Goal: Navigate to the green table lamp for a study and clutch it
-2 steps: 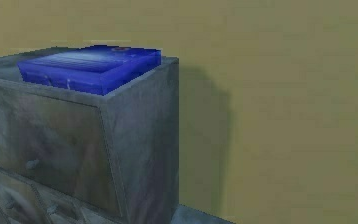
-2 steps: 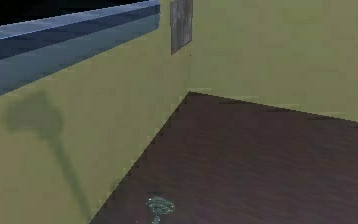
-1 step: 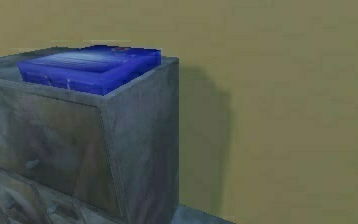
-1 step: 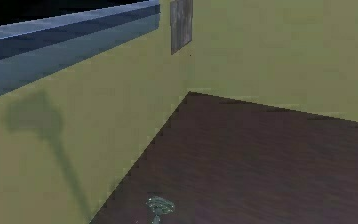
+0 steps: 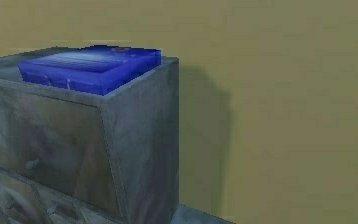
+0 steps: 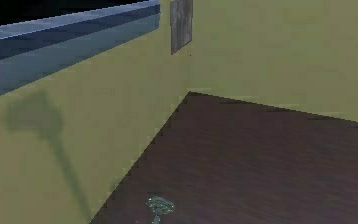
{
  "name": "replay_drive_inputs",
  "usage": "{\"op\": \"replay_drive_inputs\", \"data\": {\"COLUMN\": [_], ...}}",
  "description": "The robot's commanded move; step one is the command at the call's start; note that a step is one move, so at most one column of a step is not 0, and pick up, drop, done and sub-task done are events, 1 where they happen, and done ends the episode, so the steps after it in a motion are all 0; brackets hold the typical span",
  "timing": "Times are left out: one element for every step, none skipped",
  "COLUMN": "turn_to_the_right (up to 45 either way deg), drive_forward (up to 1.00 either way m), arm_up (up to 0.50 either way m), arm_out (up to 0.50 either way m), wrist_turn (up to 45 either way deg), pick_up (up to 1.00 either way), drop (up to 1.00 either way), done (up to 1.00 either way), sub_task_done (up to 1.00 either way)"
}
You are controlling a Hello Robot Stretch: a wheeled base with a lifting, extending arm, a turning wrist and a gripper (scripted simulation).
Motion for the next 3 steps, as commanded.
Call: {"op": "replay_drive_inputs", "data": {"turn_to_the_right": [0.0, 0.0, 0.0], "drive_forward": [0.0, 0.0, 0.0], "arm_up": [0.0, -0.3, 0.0], "arm_out": [0.0, 0.0, 0.0], "wrist_turn": [24.0, 0.0, 0.0], "pick_up": [0.0, 0.0, 1.0], "drop": [0.0, 0.0, 0.0], "done": [0.0, 0.0, 0.0], "sub_task_done": [0.0, 0.0, 0.0]}}
